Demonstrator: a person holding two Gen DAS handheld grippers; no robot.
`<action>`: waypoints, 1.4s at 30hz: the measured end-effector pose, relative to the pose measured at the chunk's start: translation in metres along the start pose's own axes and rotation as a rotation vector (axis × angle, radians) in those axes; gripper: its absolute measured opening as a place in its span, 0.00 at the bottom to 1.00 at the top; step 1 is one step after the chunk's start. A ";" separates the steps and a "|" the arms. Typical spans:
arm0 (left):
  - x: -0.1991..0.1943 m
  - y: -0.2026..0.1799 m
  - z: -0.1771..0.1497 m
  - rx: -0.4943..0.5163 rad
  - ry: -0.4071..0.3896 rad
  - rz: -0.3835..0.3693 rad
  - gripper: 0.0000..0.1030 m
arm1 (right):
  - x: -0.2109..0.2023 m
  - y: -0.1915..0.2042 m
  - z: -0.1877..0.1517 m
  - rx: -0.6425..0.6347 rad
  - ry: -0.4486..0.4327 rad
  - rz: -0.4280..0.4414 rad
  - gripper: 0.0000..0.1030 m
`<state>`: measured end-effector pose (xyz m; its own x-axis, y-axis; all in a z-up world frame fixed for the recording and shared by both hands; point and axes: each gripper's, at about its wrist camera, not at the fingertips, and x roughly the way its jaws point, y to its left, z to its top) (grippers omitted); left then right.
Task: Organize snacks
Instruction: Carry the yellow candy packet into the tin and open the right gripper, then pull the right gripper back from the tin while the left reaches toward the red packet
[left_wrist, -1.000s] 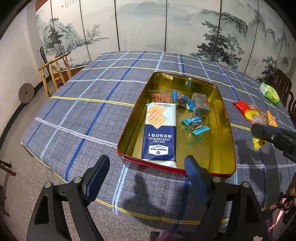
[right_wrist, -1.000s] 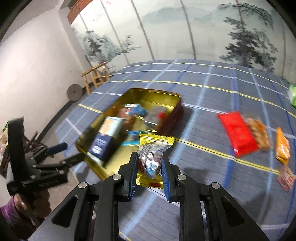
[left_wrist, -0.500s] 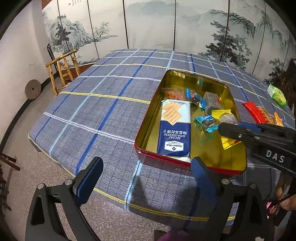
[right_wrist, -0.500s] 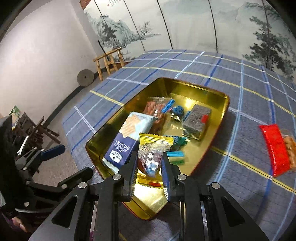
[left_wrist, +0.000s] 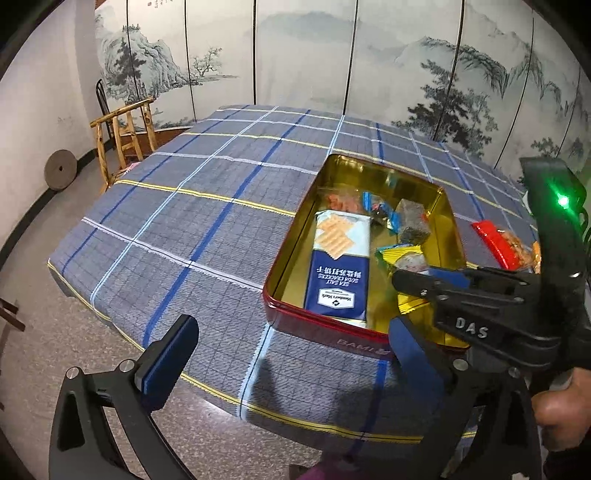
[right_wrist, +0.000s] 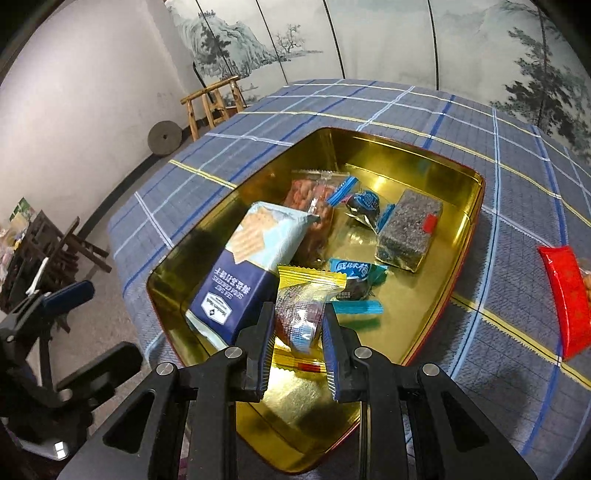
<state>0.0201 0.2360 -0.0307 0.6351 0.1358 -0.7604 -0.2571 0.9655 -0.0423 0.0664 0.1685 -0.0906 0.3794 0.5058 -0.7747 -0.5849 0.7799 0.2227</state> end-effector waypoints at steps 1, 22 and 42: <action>-0.001 -0.001 0.000 0.004 -0.008 0.003 0.99 | 0.000 0.001 0.000 -0.008 -0.003 -0.007 0.24; -0.009 -0.020 -0.002 0.073 -0.008 0.015 0.99 | -0.016 -0.001 -0.002 0.007 -0.059 0.040 0.30; -0.020 -0.075 0.002 0.251 -0.002 -0.072 0.99 | -0.158 -0.106 -0.102 0.146 -0.308 -0.178 0.47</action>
<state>0.0280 0.1608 -0.0107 0.6466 0.0646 -0.7601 -0.0222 0.9976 0.0659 -0.0045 -0.0317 -0.0526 0.6763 0.4278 -0.5996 -0.3910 0.8984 0.1999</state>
